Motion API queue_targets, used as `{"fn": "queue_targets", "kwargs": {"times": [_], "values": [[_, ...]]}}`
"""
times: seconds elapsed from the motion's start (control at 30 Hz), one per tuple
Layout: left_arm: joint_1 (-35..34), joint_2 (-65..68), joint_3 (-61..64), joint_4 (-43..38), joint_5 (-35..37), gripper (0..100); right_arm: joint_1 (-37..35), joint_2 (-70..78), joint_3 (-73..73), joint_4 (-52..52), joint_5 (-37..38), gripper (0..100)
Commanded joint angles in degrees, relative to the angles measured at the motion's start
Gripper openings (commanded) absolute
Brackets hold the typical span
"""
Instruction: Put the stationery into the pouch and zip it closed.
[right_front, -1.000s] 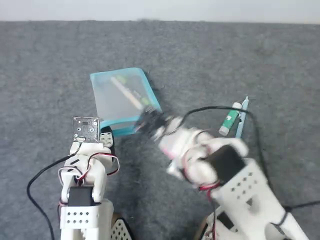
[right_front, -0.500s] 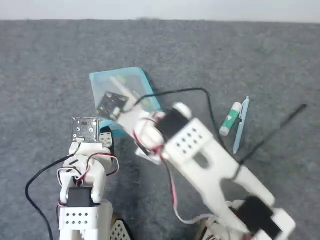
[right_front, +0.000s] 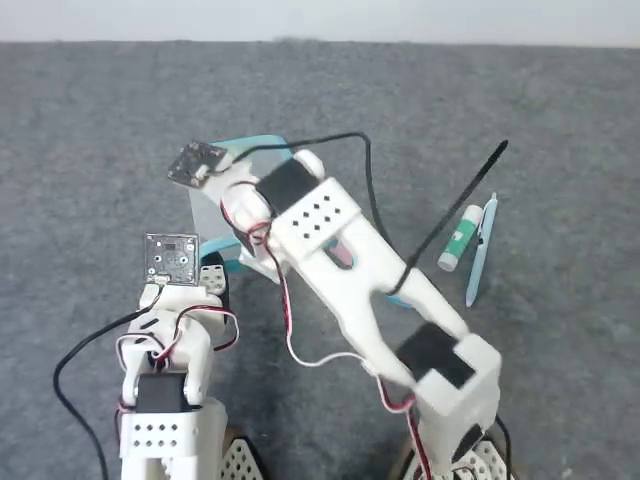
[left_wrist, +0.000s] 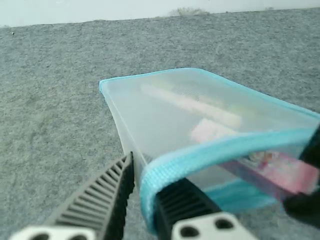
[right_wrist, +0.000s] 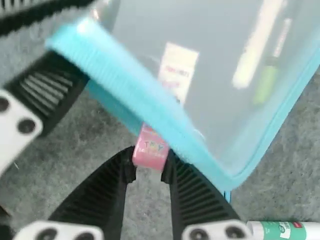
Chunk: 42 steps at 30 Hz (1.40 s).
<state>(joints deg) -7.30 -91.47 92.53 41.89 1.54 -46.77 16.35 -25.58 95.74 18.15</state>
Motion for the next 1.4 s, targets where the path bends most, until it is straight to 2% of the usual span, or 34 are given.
{"fn": "queue_targets", "kwargs": {"times": [0.0,0.17,0.37,0.57,0.77,0.93,1.03,1.13,1.27,1.37], "values": [[0.79,-1.05,0.04,-0.88,-0.7,1,1.63,3.91,-14.68,2.86,-5.45,0.9],[3.34,-1.05,0.57,-0.79,-0.79,1,4.09,10.95,-25.58,5.32,-9.67,3.4],[3.25,-1.05,0.57,-0.97,-0.79,1,4.79,13.76,-30.95,6.81,-9.67,22.3],[3.16,-1.05,0.57,-0.97,-0.79,1,5.58,5.05,-27.96,7.16,-9.49,19.9],[2.99,-1.05,0.31,-0.88,-0.79,1,10.95,-8.57,-17.14,7.08,-7.82,19.9],[-5.27,-1.14,-1.71,-1.05,0.35,1,19.38,-19.38,-2.81,6.99,-6.77,19.9],[-2.29,-1.05,-1.54,-0.62,0.44,1,26.51,-23.6,8.62,5.49,-7.91,19.9],[3.6,-1.05,-1.01,1.23,-2.11,1,34.86,-25.45,20.31,0.31,-11.16,19.9],[0.88,-1.05,-1.1,0.62,-2.37,1,43.65,-24.75,32.88,-11.3,-14.07,19.9],[0.53,-1.05,-0.92,0.26,-2.37,1,47.43,-23.08,39.12,-20.09,-16.79,19.9]]}}
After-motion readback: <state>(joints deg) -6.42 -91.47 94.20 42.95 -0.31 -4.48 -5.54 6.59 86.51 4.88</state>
